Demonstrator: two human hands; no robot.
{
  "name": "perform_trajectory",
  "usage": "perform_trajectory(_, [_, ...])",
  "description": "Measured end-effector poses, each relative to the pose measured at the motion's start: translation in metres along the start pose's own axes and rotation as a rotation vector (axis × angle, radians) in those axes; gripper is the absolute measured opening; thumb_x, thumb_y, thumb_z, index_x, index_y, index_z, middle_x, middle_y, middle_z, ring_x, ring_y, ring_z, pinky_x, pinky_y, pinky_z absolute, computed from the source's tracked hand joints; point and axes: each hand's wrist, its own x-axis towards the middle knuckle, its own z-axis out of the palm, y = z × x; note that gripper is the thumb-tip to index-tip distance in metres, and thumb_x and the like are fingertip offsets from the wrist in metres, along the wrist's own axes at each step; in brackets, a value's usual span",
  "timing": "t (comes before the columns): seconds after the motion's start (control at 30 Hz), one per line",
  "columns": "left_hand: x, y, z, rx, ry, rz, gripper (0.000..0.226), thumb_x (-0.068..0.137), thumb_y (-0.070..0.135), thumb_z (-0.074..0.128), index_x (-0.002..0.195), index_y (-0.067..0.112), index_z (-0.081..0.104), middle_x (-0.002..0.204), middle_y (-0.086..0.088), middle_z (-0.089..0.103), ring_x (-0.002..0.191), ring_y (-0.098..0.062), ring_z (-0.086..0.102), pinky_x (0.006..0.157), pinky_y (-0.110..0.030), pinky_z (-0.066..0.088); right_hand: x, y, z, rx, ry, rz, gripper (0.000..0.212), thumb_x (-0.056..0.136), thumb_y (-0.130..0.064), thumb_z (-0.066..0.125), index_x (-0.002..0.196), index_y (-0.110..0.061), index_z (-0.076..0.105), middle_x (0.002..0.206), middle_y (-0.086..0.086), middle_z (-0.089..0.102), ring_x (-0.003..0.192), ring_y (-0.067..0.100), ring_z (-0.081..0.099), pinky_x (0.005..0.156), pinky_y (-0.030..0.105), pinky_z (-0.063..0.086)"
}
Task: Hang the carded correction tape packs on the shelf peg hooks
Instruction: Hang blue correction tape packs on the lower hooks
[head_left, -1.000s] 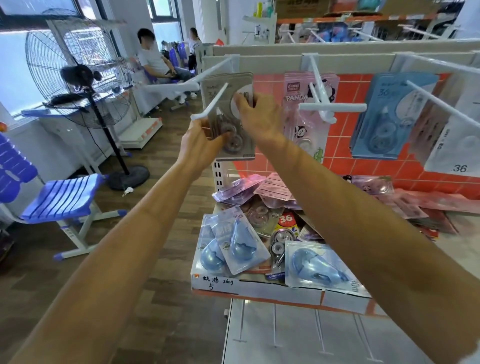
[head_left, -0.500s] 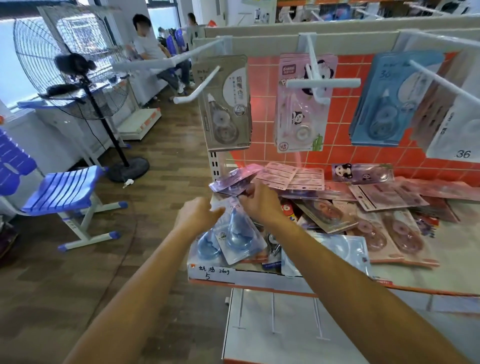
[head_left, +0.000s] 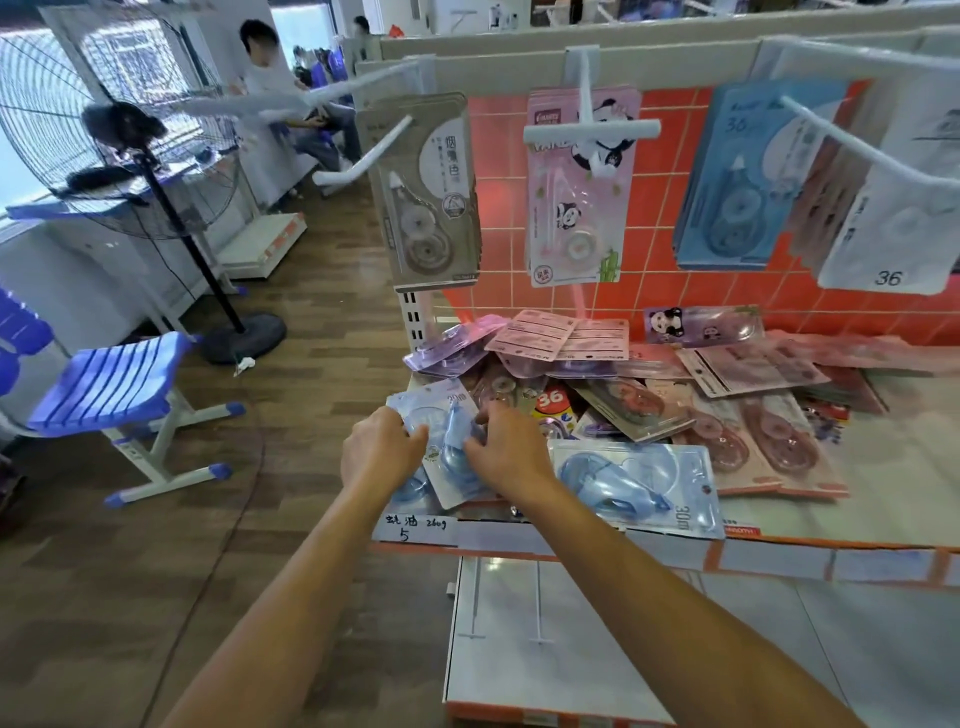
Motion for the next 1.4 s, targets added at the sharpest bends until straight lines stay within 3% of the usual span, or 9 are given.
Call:
perform_trajectory(0.17, [-0.016,0.008,-0.002,-0.191,0.074,0.019,0.033,0.09,0.031,0.055,0.116,0.011,0.058,0.102,-0.007,0.067,0.101,-0.027,0.058,0.073,-0.029,0.037,-0.003,-0.004,-0.004,0.074,0.001,0.027,0.021,0.09,-0.021,0.055,0.106,-0.009,0.06,0.107,0.009,0.066,0.099,0.026,0.059,0.087,0.04,0.049])
perform_trajectory(0.4, [-0.04,0.016,-0.001,-0.638,-0.061,0.035,0.047,0.089,0.017,0.064,0.131,0.019,0.041,0.082,0.006,0.059,0.072,-0.004,0.056,0.058,-0.021,0.043,-0.007,-0.003,-0.012,0.18,-0.02,0.079,0.025,0.092,-0.019,0.055,0.113,-0.008,0.062,0.113,0.01,0.066,0.104,0.026,0.06,0.087,0.035,0.047])
perform_trajectory(0.5, [-0.045,0.01,0.0,-0.739,-0.081,0.019,0.055,0.087,0.015,0.065,0.135,0.025,0.038,0.095,-0.001,0.068,0.083,-0.014,0.066,0.072,-0.033,0.054,-0.009,-0.003,-0.014,0.233,-0.019,0.098,0.024,0.091,-0.02,0.056,0.112,-0.01,0.063,0.113,0.008,0.067,0.101,0.023,0.06,0.085,0.032,0.046])
perform_trajectory(0.57, [-0.048,0.007,-0.001,-0.769,-0.094,0.034,0.056,0.086,0.015,0.064,0.131,0.038,0.041,0.097,-0.003,0.07,0.088,-0.02,0.068,0.082,-0.044,0.056,-0.011,-0.001,-0.018,0.295,-0.01,0.121,0.027,0.092,-0.02,0.054,0.116,-0.01,0.061,0.116,0.007,0.065,0.104,0.023,0.059,0.087,0.034,0.046])
perform_trajectory(0.67, [-0.054,0.004,-0.004,-0.801,-0.127,0.108,0.053,0.085,0.016,0.062,0.094,0.066,0.047,0.105,-0.003,0.069,0.09,-0.024,0.069,0.082,-0.05,0.056,-0.015,0.002,-0.026,0.414,0.02,0.153,0.034,0.095,-0.025,0.053,0.125,-0.009,0.056,0.121,0.006,0.062,0.11,0.023,0.056,0.092,0.035,0.044])
perform_trajectory(0.87, [-0.077,0.014,-0.012,-0.935,-0.239,0.194,0.029,0.094,0.004,0.055,0.106,0.03,0.058,0.101,-0.006,0.073,0.092,-0.023,0.07,0.082,-0.045,0.057,-0.022,0.012,-0.041,0.682,0.054,0.216,0.027,0.096,-0.029,0.05,0.112,-0.011,0.063,0.105,0.003,0.065,0.099,0.02,0.06,0.086,0.037,0.048])
perform_trajectory(1.03, [-0.099,0.027,-0.002,-1.018,-0.402,0.225,0.03,0.096,0.004,0.053,0.112,0.029,0.058,0.103,0.0,0.074,0.093,-0.015,0.071,0.071,-0.026,0.057,-0.035,0.027,-0.064,0.878,0.141,0.263,0.019,0.094,-0.023,0.056,0.079,-0.014,0.062,0.073,0.002,0.061,0.068,0.016,0.056,0.069,0.037,0.049])
perform_trajectory(1.27, [-0.137,0.033,0.014,-1.07,-0.534,0.137,0.022,0.096,0.004,0.048,0.111,0.016,0.06,0.096,0.001,0.075,0.086,-0.011,0.071,0.07,-0.023,0.057,-0.059,0.047,-0.086,1.018,0.2,0.259,0.019,0.094,-0.017,0.055,0.076,-0.014,0.057,0.068,-0.003,0.056,0.063,0.01,0.053,0.058,0.023,0.045])
perform_trajectory(1.4, [-0.16,0.024,0.028,-0.985,-0.592,0.1,0.029,0.091,-0.005,0.053,0.107,0.019,0.059,0.09,0.006,0.075,0.086,-0.008,0.07,0.074,-0.022,0.058,-0.075,0.06,-0.084,1.036,0.201,0.268,0.014,0.093,-0.018,0.056,0.08,-0.014,0.059,0.077,0.003,0.06,0.073,0.014,0.056,0.069,0.033,0.048])
